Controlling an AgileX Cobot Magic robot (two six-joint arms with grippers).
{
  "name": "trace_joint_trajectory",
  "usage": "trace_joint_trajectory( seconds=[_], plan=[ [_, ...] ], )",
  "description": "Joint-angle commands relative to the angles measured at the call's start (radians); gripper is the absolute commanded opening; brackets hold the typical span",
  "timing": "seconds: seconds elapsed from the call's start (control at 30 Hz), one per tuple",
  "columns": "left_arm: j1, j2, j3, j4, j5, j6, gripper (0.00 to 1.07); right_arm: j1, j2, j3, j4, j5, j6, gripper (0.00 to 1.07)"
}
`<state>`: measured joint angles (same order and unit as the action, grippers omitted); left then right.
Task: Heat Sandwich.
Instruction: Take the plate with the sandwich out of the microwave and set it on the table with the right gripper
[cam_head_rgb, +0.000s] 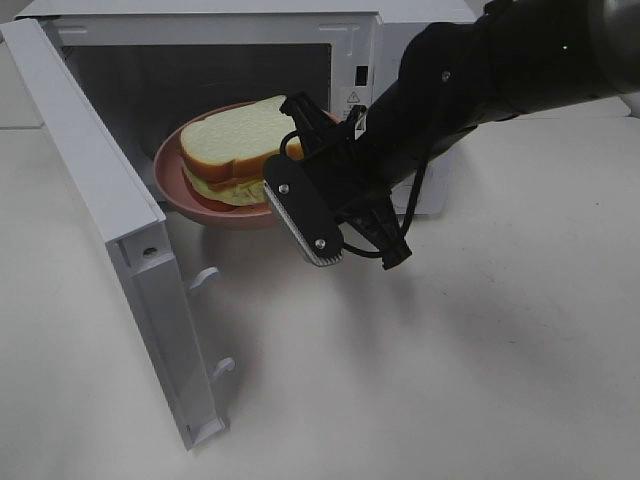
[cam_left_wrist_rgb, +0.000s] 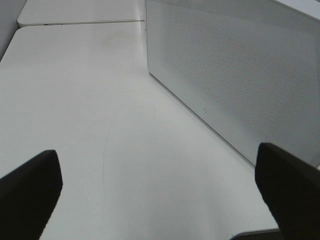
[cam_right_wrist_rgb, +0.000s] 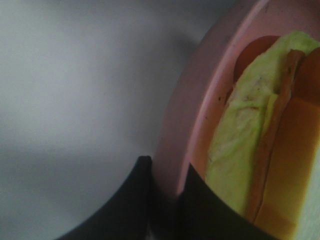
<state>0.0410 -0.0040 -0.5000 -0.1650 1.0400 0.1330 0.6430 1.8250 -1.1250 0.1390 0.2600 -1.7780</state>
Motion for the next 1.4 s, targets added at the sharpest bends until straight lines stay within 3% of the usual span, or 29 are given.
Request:
trace_joint_trajectory(
  seconds=[0.03,0.43,1.4],
  plan=[
    [-0.004,-0.02,0.004,-0.008,-0.003,-0.003,1.01,-0.006,-0.036,0.017,0.006,-0.046,0.013,0.01],
    [-0.004,-0.02,0.004,-0.008,-0.003,-0.003,1.01,-0.006,-0.199,0.201,0.006,-0.077,0.029,0.01],
    [-0.004,-0.02,0.004,-0.008,-0.003,-0.003,1.01,-0.006,-0.532,0.482,0.003,-0.075,0.11,0.01]
  ],
)
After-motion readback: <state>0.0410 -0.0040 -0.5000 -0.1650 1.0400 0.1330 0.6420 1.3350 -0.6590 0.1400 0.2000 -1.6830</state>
